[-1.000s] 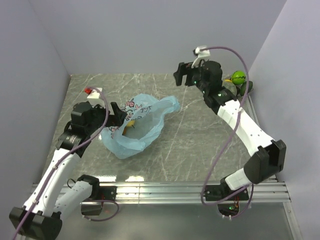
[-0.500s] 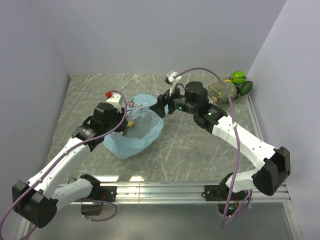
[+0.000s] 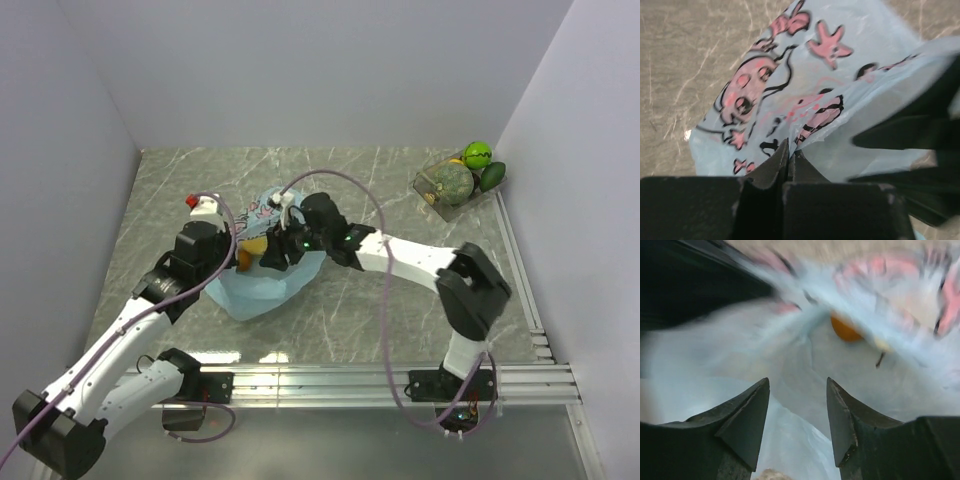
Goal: Untie the knot of the plastic bag and take out the fruit
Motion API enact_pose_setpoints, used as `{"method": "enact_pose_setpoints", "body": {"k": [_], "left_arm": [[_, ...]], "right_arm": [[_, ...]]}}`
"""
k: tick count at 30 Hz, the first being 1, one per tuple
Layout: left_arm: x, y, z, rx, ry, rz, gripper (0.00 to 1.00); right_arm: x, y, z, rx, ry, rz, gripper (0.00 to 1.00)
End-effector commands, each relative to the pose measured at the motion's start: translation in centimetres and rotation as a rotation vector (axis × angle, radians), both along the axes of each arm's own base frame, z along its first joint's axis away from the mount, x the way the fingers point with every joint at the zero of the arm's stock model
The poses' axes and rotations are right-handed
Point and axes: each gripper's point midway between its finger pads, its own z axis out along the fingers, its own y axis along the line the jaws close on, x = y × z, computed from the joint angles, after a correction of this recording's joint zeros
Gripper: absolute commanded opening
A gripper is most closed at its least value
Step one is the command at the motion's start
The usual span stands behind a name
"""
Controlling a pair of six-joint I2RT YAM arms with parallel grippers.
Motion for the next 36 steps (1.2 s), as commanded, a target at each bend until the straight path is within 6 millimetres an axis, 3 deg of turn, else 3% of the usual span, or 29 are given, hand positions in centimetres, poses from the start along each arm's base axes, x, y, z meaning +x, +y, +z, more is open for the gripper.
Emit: {"method": "enact_pose_setpoints", "body": {"k": [1, 5, 7, 9, 11, 12, 13, 14, 16, 22, 23, 27, 28, 32, 35, 36], "left_arm": [[0.6, 0.1, 2.0, -0.052, -0.088, 0.037, 0.01], [0.4, 0.1, 1.3, -0.045, -0.062, 0.032, 0.01], [0.3, -0.1, 1.0, -0.053, -0.054, 0.025, 0.01], [0.0, -0.4, 0.8, -0.068, -0.051, 0.008, 0.01], [-0.1, -0.6, 1.2, -0.09, -0.058, 0.006, 0.06], [0.0, -0.3, 1.4, -0.094, -0.069, 0.029, 0.13], [0.1, -0.1, 1.9, -0.114, -0.08, 0.054, 0.3], [0.2, 0.2, 2.7, -0.13, -0.102, 0.077, 0.4], [0.6, 1.1, 3.6, -0.156, -0.131, 0.137, 0.55], [2.7, 4.4, 5.6, -0.325, -0.171, 0.247, 0.61], [3.4, 6.1, 5.5, -0.333, -0.174, 0.31, 0.61], [5.5, 9.4, 3.6, -0.318, -0.137, 0.467, 0.62], [6.4, 9.7, 1.8, -0.309, -0.087, 0.492, 0.61], [8.5, 10.5, 0.8, -0.366, -0.044, 0.511, 0.62], [8.5, 9.4, 2.9, -0.376, -0.118, 0.409, 0.67], [8.3, 10.0, 2.8, -0.35, -0.124, 0.435, 0.7]], "right_arm": [[1.9, 2.5, 0.7, 0.074, 0.015, -0.034, 0.56], [4.1, 4.0, -1.6, 0.066, 0.033, -0.129, 0.61], [5.3, 4.4, -3.0, 0.073, 0.073, -0.202, 0.69], [6.5, 5.0, -2.6, 0.111, 0.057, -0.239, 0.79], [7.0, 5.6, -3.8, 0.106, 0.076, -0.244, 0.84], [7.1, 5.8, -4.0, 0.111, 0.076, -0.24, 0.85], [7.1, 5.9, -4.5, 0.116, 0.088, -0.238, 0.85], [7.0, 6.2, -4.5, 0.132, 0.086, -0.231, 0.85], [6.6, 6.1, -5.2, 0.137, 0.109, -0.224, 0.85], [6.5, 5.4, -6.2, 0.159, 0.157, -0.236, 0.85], [6.5, 5.4, -6.2, 0.162, 0.157, -0.238, 0.85], [6.4, 5.2, -6.6, 0.164, 0.172, -0.25, 0.84], [6.5, 5.2, -6.6, 0.168, 0.174, -0.249, 0.84], [6.4, 5.3, -6.9, 0.162, 0.189, -0.242, 0.84], [6.5, 5.3, -7.2, 0.147, 0.186, -0.24, 0.84], [6.5, 5.3, -7.2, 0.148, 0.184, -0.239, 0.84]]}}
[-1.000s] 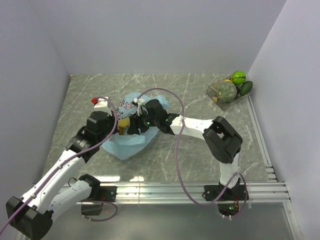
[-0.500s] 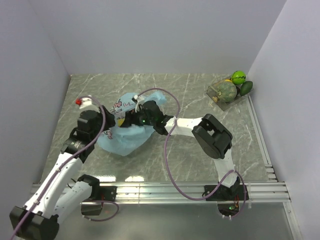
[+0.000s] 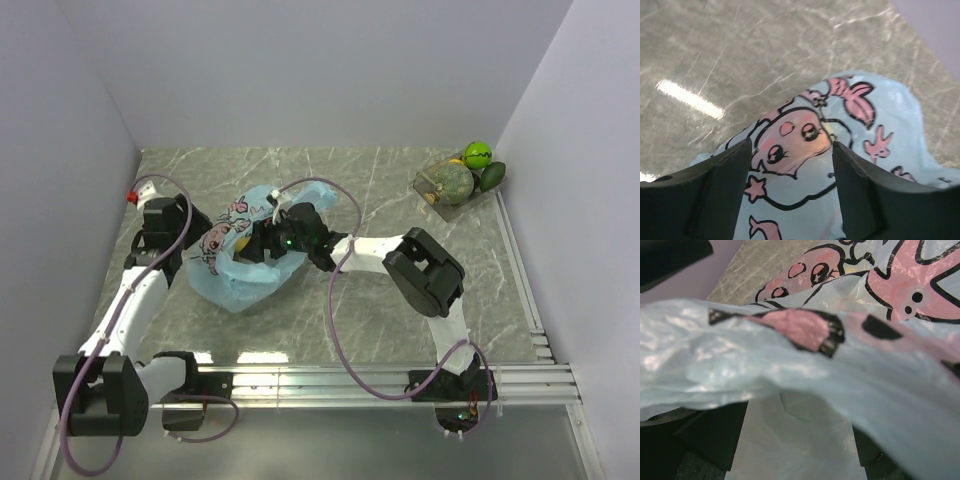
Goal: Untie the knot of the plastic bag and take out the fruit
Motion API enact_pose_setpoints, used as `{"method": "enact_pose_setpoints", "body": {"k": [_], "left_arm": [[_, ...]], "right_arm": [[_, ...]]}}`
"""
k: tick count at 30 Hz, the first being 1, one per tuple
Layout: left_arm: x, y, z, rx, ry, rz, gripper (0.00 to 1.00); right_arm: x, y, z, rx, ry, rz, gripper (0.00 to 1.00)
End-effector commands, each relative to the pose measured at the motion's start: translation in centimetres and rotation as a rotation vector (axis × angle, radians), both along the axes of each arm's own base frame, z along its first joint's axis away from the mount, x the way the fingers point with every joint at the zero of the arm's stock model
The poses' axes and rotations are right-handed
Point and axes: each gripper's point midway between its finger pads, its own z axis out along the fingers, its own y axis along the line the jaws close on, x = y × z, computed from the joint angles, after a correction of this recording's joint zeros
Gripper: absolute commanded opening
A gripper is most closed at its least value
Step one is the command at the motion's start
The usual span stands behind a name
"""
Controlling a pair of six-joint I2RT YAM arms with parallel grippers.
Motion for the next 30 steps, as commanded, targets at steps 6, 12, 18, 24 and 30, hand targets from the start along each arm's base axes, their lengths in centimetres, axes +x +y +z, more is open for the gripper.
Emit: {"method": "enact_pose_setpoints", "body": {"k": [6, 12, 18, 24, 30], "left_arm": [[2.5, 1.0, -0.5, 0.044, 0.003, -0.025, 0.77], [6.4, 1.6, -5.7, 0.053, 0.166, -0.031, 0.73], [8.5, 0.2, -9.0, -0.005, 0.253, -0.098, 0.72], [7.4, -2.5, -11.7, -0.063, 0.331, -0.182, 0.7], [5.2, -6.5, -13.0, -0.107, 0.369, -0.281, 0.69]], "right_arm": [[0.7, 0.2, 0.2, 0.032, -0.013, -0.019, 0.84], [1.5, -0.3, -0.3, 0.009, -0.008, -0.072, 0.86], [1.9, -0.2, -1.0, -0.016, 0.011, -0.089, 0.88], [2.4, -0.5, -2.8, -0.059, 0.03, -0.117, 0.89], [2.6, -0.6, -3.6, -0.069, 0.037, -0.115, 0.89]]}}
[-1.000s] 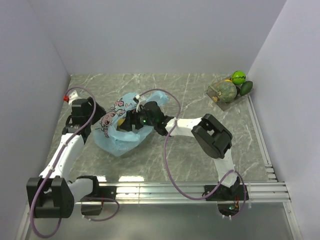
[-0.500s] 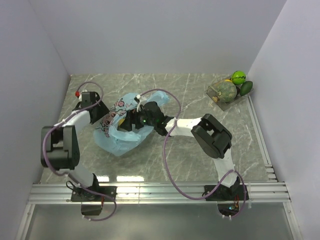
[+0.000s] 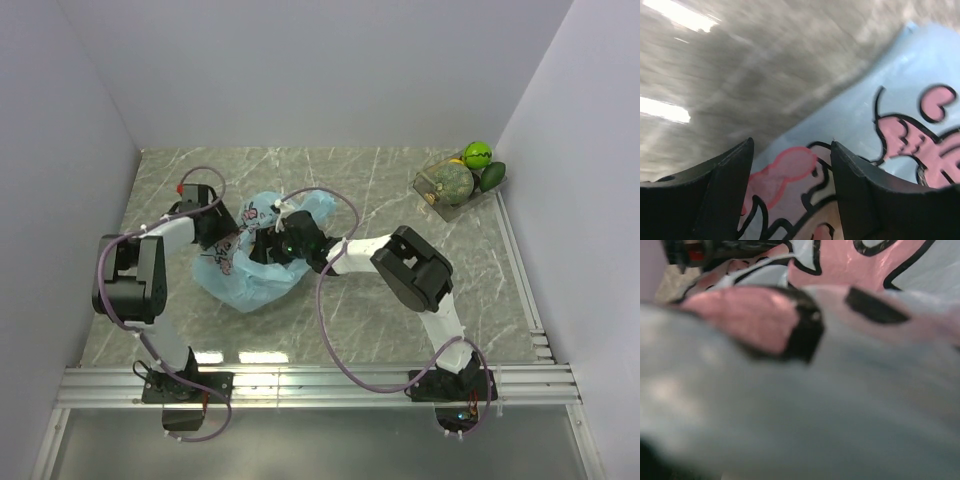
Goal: Untie the knot of the plastic bag and take out the fruit
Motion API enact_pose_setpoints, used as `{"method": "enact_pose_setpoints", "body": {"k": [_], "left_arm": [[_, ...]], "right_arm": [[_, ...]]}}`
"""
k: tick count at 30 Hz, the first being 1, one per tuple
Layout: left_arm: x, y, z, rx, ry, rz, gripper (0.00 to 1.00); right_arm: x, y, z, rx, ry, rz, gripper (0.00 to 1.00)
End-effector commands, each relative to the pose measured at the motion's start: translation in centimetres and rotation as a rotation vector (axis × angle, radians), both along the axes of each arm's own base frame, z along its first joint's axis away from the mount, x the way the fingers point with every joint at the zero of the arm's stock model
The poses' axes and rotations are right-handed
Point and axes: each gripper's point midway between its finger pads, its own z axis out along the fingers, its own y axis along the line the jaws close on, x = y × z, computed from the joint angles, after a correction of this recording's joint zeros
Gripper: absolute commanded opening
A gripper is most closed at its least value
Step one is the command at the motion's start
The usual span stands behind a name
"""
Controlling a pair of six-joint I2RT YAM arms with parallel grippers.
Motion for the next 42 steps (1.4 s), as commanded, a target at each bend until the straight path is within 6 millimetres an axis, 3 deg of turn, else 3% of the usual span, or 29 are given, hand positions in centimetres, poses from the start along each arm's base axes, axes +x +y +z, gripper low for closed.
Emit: {"method": "enact_pose_setpoints", "body": {"k": [1, 12, 15, 16, 18, 19, 22, 26, 32, 37, 41, 42], "left_arm": [[-1.4, -3.3, -0.1, -0.061, 0.013, -0.083, 0.69], [-4.2, -6.8, -0.4, -0.11, 0.038, -0.161, 0.62], [-4.5, -7.3, -0.2, -0.138, 0.029, -0.164, 0.59], [-4.4, -7.3, 0.0, -0.142, 0.023, -0.162, 0.59], [-4.2, -7.4, 0.4, -0.147, 0.008, -0.162, 0.58], [-4.0, -7.4, 0.8, -0.144, -0.003, -0.16, 0.58], [-3.3, -6.7, 2.2, -0.115, -0.041, -0.135, 0.58], [-2.1, -5.2, 4.9, -0.102, -0.119, -0.092, 0.57], [-1.9, -3.1, 9.9, -0.095, -0.25, -0.081, 0.69], [-3.7, -3.0, 14.6, -0.089, -0.389, -0.129, 0.83], [-5.7, -4.1, 18.0, -0.104, -0.501, -0.223, 0.89], [-6.9, -5.2, 19.7, -0.139, -0.552, -0.296, 0.89]], "right_arm": [[1.5, 0.5, 1.8, 0.032, -0.04, -0.026, 0.89], [1.7, -0.1, 0.9, 0.007, -0.044, -0.042, 0.85], [1.6, -0.2, 0.6, -0.001, -0.044, -0.038, 0.69], [1.6, -0.2, 0.5, -0.005, -0.044, -0.036, 0.55], [1.4, -0.5, 0.6, -0.013, -0.055, -0.033, 0.38], [1.3, -0.7, 0.5, -0.026, -0.055, -0.032, 0.23], [1.2, -1.6, 1.4, -0.056, -0.091, -0.031, 0.02], [0.8, -3.2, 3.7, -0.099, -0.164, -0.017, 0.0], [0.0, -6.4, 6.2, -0.206, -0.25, -0.017, 0.0], [-0.9, -8.7, 7.6, -0.28, -0.294, -0.007, 0.0], [-2.0, -9.5, 9.4, -0.273, -0.323, 0.027, 0.0], [-2.2, -9.5, 9.8, -0.268, -0.325, 0.035, 0.0]]}}
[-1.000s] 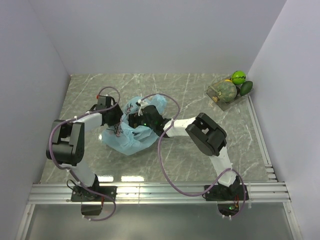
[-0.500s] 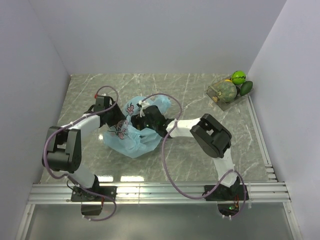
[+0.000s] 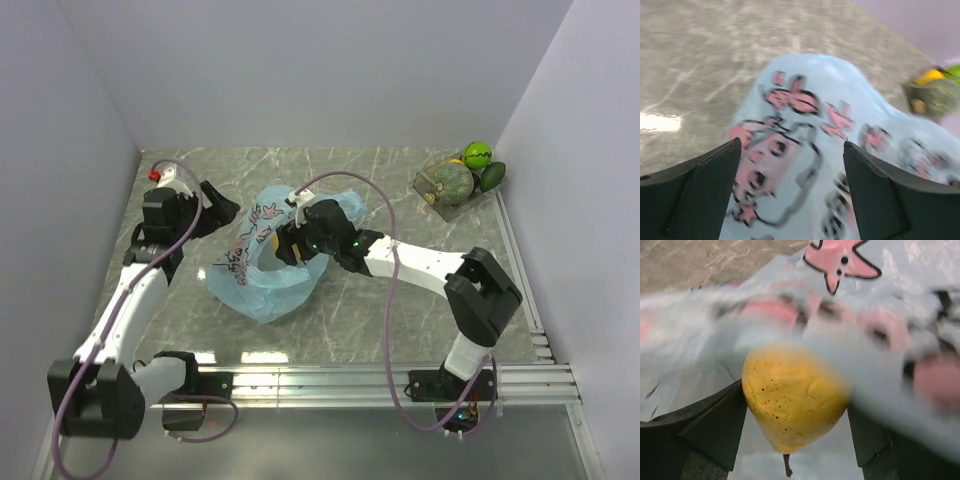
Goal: Untie the knot of the plastic bag and take out the fruit
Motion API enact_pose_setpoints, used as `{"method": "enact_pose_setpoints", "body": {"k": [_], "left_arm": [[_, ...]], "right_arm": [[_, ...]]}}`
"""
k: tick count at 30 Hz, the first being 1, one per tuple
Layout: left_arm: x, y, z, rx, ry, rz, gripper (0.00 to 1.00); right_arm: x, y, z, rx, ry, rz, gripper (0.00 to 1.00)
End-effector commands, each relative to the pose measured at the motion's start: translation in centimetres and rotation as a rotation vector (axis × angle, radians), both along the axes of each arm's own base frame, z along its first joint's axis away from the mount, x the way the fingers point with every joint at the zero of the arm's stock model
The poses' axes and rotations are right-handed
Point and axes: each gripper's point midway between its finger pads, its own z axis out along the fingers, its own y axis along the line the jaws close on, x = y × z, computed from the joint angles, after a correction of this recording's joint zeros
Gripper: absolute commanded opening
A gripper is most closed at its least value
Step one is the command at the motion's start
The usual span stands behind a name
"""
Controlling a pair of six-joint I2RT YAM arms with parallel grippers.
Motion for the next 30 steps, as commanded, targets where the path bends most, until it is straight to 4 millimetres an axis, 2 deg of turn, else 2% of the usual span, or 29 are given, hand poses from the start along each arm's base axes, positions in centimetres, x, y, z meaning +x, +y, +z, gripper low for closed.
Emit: {"method": "enact_pose_setpoints", "body": {"k": [1, 2, 3, 5, 6, 9, 12, 17, 22, 25, 26, 28, 29, 30], "left_arm": [[-2.6, -2.5, 3.3, -0.012, -0.122, -0.188, 0.89], [-3.2, -3.0, 4.0, -0.011, -0.148, -0.233, 0.9], [-4.6, -4.5, 5.3, -0.034, -0.185, -0.328, 0.91], [-6.0, -5.7, 6.2, -0.038, -0.219, -0.415, 0.91], [-7.3, -6.7, 7.0, -0.046, -0.251, -0.48, 0.92], [-9.1, -7.6, 7.4, -0.008, -0.284, -0.547, 0.95], [-10.0, -8.0, 6.3, 0.052, -0.273, -0.586, 0.95], [-9.5, -8.0, 3.4, 0.16, -0.187, -0.553, 0.93], [-9.7, -9.0, 1.3, 0.18, -0.145, -0.56, 0.88], [-9.8, -9.4, 0.0, 0.2, -0.109, -0.559, 0.79], [-9.8, -9.2, -0.5, 0.207, -0.094, -0.553, 0.67], [-9.6, -9.1, -0.4, 0.216, -0.113, -0.541, 0.45], [-9.6, -8.9, -0.2, 0.218, -0.136, -0.526, 0.22], [-9.1, -8.6, 0.5, 0.225, -0.172, -0.496, 0.11]], "right_arm": [[-0.6, -1.5, 2.2, -0.025, -0.051, 0.032, 0.0], [-0.8, -1.5, 2.4, -0.023, -0.053, 0.037, 0.0], [-1.1, -1.5, 2.7, -0.019, -0.05, 0.049, 0.0], [-1.5, -1.8, 3.2, -0.024, -0.049, 0.062, 0.0], [-1.8, -1.8, 3.4, -0.022, -0.044, 0.072, 0.0], [-2.4, -2.3, 4.3, -0.018, -0.053, 0.08, 0.0], [-2.6, -2.7, 5.1, -0.014, -0.066, 0.08, 0.0], [-2.7, -2.8, 6.2, 0.001, -0.079, 0.079, 0.0], [-3.7, -3.0, 7.8, 0.03, -0.092, 0.108, 0.0], [-4.6, -3.2, 8.9, 0.058, -0.108, 0.141, 0.0], [-5.2, -3.2, 9.1, 0.071, -0.106, 0.167, 0.0], [-6.2, -3.4, 10.1, 0.097, -0.13, 0.207, 0.0], [-6.7, -3.4, 10.5, 0.11, -0.135, 0.23, 0.0], [-7.6, -3.3, 11.0, 0.131, -0.137, 0.272, 0.0]]}}
